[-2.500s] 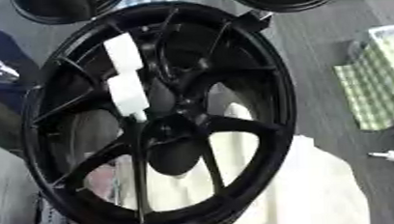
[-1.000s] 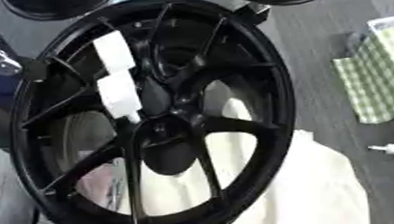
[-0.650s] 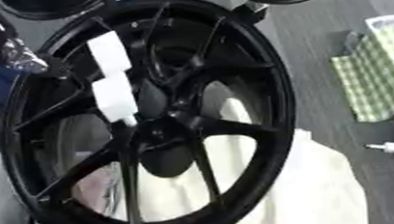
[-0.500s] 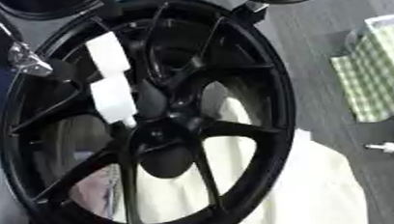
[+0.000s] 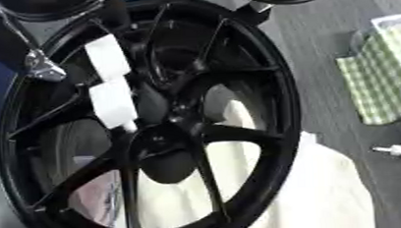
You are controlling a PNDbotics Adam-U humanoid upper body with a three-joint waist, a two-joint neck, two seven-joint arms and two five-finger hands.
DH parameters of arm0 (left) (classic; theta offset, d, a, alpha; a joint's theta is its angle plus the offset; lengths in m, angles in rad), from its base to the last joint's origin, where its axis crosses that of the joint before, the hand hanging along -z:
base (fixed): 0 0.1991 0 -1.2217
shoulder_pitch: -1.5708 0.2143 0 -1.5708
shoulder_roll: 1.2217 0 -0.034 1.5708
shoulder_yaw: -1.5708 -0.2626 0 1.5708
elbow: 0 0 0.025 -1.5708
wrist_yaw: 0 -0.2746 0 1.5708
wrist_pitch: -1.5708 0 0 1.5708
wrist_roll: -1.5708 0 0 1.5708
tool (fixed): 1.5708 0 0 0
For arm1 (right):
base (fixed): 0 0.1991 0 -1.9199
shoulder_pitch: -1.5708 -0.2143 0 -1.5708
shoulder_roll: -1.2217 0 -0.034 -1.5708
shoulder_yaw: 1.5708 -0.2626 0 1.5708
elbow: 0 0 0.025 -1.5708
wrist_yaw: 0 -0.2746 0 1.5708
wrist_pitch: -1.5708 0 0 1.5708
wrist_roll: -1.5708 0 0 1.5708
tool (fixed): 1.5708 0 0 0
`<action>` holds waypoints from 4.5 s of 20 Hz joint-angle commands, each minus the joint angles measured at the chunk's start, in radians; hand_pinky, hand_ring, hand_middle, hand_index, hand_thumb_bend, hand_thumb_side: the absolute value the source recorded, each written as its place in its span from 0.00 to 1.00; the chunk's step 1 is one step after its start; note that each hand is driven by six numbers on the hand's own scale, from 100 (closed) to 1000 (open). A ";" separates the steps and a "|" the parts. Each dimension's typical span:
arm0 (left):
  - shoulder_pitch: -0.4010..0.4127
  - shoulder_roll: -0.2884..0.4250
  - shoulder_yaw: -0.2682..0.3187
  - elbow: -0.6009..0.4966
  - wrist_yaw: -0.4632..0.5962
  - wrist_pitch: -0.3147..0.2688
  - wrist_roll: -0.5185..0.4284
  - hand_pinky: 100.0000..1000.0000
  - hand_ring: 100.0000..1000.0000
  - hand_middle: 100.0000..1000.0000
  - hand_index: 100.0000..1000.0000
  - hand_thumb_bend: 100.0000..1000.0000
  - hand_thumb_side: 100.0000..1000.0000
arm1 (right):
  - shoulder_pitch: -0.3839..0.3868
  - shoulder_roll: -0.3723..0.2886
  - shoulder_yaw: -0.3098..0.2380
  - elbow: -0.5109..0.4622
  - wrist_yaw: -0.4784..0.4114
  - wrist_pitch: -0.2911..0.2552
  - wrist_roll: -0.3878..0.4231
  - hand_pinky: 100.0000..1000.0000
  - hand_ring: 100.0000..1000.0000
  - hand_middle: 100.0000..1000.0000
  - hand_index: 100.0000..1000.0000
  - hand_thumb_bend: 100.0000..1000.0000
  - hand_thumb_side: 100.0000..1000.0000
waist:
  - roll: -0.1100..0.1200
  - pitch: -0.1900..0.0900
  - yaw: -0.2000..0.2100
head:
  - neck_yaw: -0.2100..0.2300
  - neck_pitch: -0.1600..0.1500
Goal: Pull the pin out of the wheel hub.
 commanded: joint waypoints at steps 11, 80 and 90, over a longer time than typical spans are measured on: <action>-0.017 0.008 -0.015 0.035 -0.034 -0.080 -0.072 0.84 0.82 0.72 0.79 0.41 0.00 | -0.011 -0.020 -0.007 -0.013 -0.011 -0.006 -0.006 0.56 0.61 0.50 0.63 0.00 0.48 | 0.003 -0.016 -0.006 | -0.007 -0.025; 0.420 0.280 0.539 0.528 0.094 0.155 0.410 0.92 0.86 0.79 0.92 0.43 0.64 | 0.018 -0.008 -0.036 -0.021 0.005 -0.007 -0.040 0.57 0.62 0.51 0.63 0.00 0.48 | -0.050 -0.054 0.106 | -0.026 -0.021; 0.372 0.202 0.704 0.376 0.236 0.168 0.544 0.83 0.72 0.61 0.79 0.00 0.66 | 0.018 -0.015 -0.039 -0.030 0.014 -0.005 -0.040 0.57 0.62 0.51 0.63 0.00 0.46 | -0.060 -0.066 0.130 | -0.032 -0.007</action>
